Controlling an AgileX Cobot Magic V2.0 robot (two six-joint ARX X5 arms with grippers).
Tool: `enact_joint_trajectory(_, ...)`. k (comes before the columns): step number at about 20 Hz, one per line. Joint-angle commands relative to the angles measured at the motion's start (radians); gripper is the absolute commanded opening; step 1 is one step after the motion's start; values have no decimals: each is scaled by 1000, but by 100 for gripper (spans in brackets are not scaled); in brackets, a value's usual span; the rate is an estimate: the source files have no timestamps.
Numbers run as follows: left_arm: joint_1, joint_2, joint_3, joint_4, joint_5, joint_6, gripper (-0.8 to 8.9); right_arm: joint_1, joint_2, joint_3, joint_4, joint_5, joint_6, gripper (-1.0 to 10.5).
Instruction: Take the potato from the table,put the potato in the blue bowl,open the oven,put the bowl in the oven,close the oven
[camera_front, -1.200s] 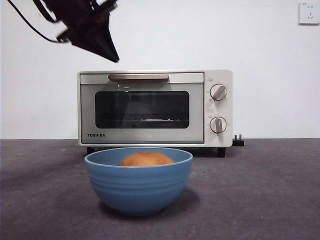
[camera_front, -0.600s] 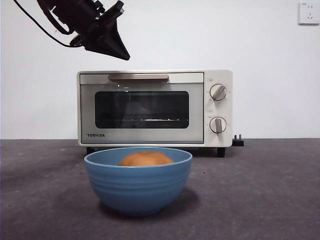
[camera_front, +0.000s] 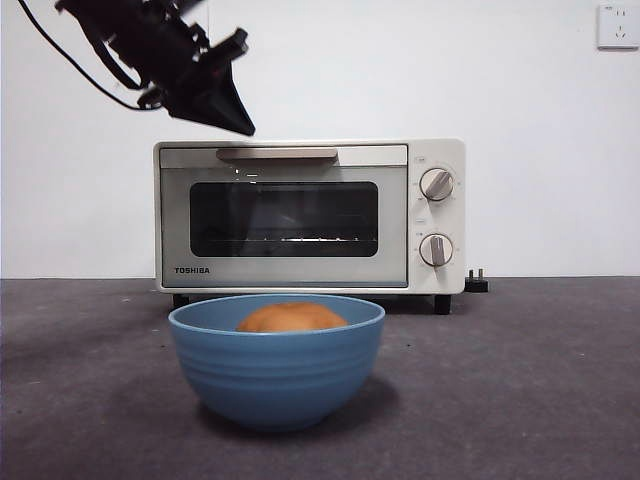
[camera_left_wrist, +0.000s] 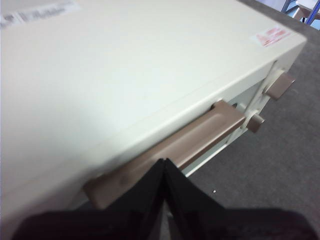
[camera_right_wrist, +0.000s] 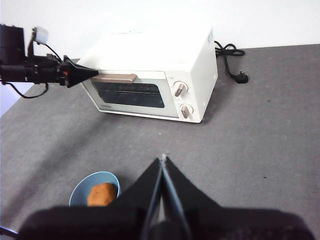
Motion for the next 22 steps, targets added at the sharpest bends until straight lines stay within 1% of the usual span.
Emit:
enact_joint_trajectory(1, 2, 33, 0, 21, -1, -32, -6, 1, -2, -4, -21, -3, 11, -8)
enact_joint_trajectory(4, 2, 63, 0, 38, -36, -56, -6, 1, -2, -5, -21, -15, 11, -8)
enact_joint_trajectory(8, 2, 92, 0, 69, -42, -107, -6, 1, -2, -5, -21, -21, 11, -8)
enact_joint_trajectory(11, 2, 105, 0, 52, -41, -105, -6, 1, -2, -5, -20, -22, 11, -8)
enact_joint_trajectory(15, 1, 110, 0, 23, -41, -72, -6, 1, -2, -5, -20, -22, 12, -8)
enact_joint_trajectory(17, 0, 110, 0, 14, -42, -69, -6, 1, -2, -5, -20, -22, 14, -8)
enact_joint_trajectory(20, 0, 109, 0, -29, -42, -68, -6, 1, -2, -5, -20, -22, 25, -8)
enact_joint_trajectory(22, 0, 109, 0, -70, -42, -51, -6, 1, -2, -5, -20, -22, 26, -8)
